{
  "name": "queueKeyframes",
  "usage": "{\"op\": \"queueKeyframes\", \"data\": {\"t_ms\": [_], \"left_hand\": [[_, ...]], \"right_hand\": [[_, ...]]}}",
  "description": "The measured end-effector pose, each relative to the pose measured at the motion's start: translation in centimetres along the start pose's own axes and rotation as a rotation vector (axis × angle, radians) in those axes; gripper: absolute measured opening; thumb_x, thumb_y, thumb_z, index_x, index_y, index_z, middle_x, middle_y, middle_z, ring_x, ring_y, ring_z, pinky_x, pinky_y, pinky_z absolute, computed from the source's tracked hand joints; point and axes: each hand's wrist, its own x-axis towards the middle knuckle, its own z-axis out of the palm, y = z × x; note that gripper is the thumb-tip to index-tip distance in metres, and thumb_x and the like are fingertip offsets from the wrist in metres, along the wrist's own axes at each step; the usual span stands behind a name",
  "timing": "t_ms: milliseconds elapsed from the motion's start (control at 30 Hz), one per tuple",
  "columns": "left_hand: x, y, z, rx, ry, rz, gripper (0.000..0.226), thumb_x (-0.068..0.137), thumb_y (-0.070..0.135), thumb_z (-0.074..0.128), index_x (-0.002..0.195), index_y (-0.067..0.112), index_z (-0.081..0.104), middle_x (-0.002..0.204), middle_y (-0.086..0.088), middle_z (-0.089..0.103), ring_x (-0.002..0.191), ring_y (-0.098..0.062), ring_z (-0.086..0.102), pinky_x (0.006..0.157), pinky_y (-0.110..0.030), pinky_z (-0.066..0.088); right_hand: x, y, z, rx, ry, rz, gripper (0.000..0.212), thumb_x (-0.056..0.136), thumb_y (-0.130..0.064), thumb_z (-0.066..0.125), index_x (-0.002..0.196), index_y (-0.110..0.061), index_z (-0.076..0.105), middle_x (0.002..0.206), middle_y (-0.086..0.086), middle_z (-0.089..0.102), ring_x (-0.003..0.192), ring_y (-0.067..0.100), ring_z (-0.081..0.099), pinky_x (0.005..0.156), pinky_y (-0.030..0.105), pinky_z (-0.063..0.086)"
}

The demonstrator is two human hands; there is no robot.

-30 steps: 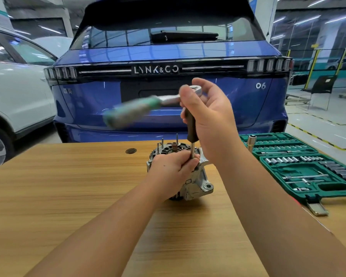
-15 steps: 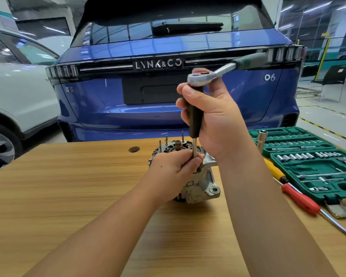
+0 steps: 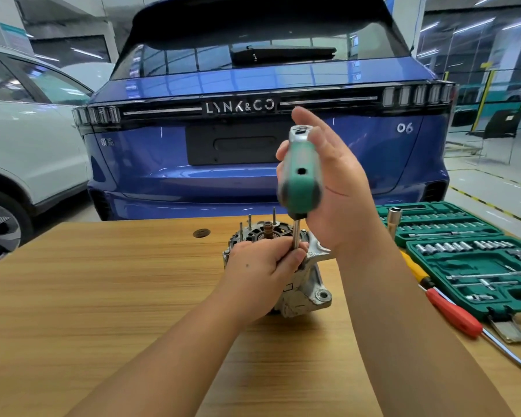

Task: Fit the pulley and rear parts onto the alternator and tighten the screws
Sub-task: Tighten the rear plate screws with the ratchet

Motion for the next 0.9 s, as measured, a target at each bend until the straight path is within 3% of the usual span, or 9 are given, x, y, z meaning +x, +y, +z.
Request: {"op": "queueKeyframes", "data": {"t_ms": [133, 233, 367, 467, 567, 633, 700, 767, 900], "left_hand": [[-0.2, 0.1, 0.1, 0.027, -0.016, 0.016, 0.029, 0.104, 0.043, 0.042, 0.101, 0.030, 0.067, 0.077, 0.009, 0.065, 0.074, -0.004, 0.056, 0.080, -0.036, 0.040], [-0.2, 0.2, 0.2, 0.009, -0.014, 0.017, 0.028, 0.104, 0.043, 0.042, 0.102, 0.032, 0.068, 0.077, 0.010, 0.065, 0.076, -0.004, 0.057, 0.082, -0.039, 0.042], [-0.1, 0.1, 0.3, -0.001, 0.014, 0.024, 0.029, 0.105, 0.042, 0.044, 0.097, 0.029, 0.068, 0.070, 0.011, 0.060, 0.067, -0.007, 0.053, 0.077, -0.037, 0.038], [-0.2, 0.2, 0.3, 0.007, 0.010, 0.021, 0.031, 0.105, 0.042, 0.041, 0.100, 0.026, 0.068, 0.073, 0.010, 0.063, 0.071, -0.008, 0.056, 0.081, -0.040, 0.042], [-0.3, 0.4, 0.2, 0.000, 0.014, 0.022, 0.031, 0.105, 0.041, 0.042, 0.104, 0.026, 0.069, 0.073, 0.010, 0.063, 0.070, -0.008, 0.055, 0.082, -0.040, 0.042], [-0.3, 0.4, 0.2, -0.004, 0.009, 0.023, 0.030, 0.105, 0.040, 0.042, 0.105, 0.026, 0.069, 0.075, 0.009, 0.064, 0.072, -0.009, 0.057, 0.084, -0.041, 0.043], [-0.3, 0.4, 0.2, -0.008, 0.012, 0.019, 0.030, 0.105, 0.040, 0.043, 0.105, 0.026, 0.069, 0.076, 0.008, 0.066, 0.073, -0.010, 0.058, 0.085, -0.042, 0.044], [-0.3, 0.3, 0.2, -0.008, 0.019, 0.019, 0.031, 0.105, 0.041, 0.043, 0.106, 0.025, 0.069, 0.075, 0.007, 0.066, 0.071, -0.009, 0.057, 0.086, -0.042, 0.044], [-0.3, 0.3, 0.2, 0.001, 0.027, 0.018, 0.033, 0.104, 0.043, 0.041, 0.105, 0.026, 0.069, 0.081, 0.007, 0.068, 0.079, -0.008, 0.060, 0.096, -0.044, 0.043]], "right_hand": [[-0.1, -0.1, 0.9, -0.258, 0.218, -0.061, 0.018, 0.090, -0.028, 0.071, 0.092, -0.011, 0.064, 0.062, -0.005, 0.053, 0.051, 0.012, 0.043, 0.048, 0.029, 0.038], [-0.1, -0.3, 0.8, -0.283, 0.308, -0.075, 0.016, 0.088, -0.025, 0.072, 0.089, -0.012, 0.063, 0.057, -0.005, 0.053, 0.047, 0.012, 0.042, 0.046, 0.027, 0.038], [-0.4, -0.6, 0.6, -0.105, 0.117, -0.061, 0.033, 0.094, -0.012, 0.063, 0.124, -0.020, 0.053, 0.083, 0.007, 0.064, 0.058, 0.016, 0.051, 0.056, 0.027, 0.045], [-0.6, -0.2, 1.0, -0.249, 0.063, -0.242, 0.035, 0.097, -0.004, 0.056, 0.125, -0.025, 0.053, 0.084, 0.010, 0.060, 0.059, 0.021, 0.049, 0.055, 0.030, 0.045], [-0.6, 0.1, 0.9, -0.310, 0.007, -0.256, 0.035, 0.096, -0.003, 0.056, 0.124, -0.025, 0.055, 0.083, 0.009, 0.058, 0.061, 0.026, 0.047, 0.055, 0.034, 0.044], [-0.5, -0.1, 0.6, -0.188, -0.052, -0.192, 0.036, 0.091, -0.010, 0.063, 0.125, -0.022, 0.056, 0.084, 0.009, 0.060, 0.061, 0.024, 0.048, 0.054, 0.035, 0.043], [-0.2, -0.5, 0.3, -0.026, -0.126, -0.085, 0.056, 0.075, -0.037, 0.080, 0.125, -0.022, 0.058, 0.085, 0.010, 0.063, 0.061, 0.024, 0.051, 0.056, 0.034, 0.041], [0.0, -0.7, -0.1, 0.063, -0.222, -0.004, 0.069, 0.068, -0.047, 0.078, 0.129, -0.022, 0.057, 0.088, 0.011, 0.066, 0.064, 0.024, 0.054, 0.060, 0.034, 0.042], [0.0, -0.4, 0.0, 0.068, -0.117, 0.051, 0.038, 0.096, -0.033, 0.053, 0.132, -0.019, 0.053, 0.086, 0.007, 0.064, 0.065, 0.019, 0.055, 0.059, 0.031, 0.046]]}}
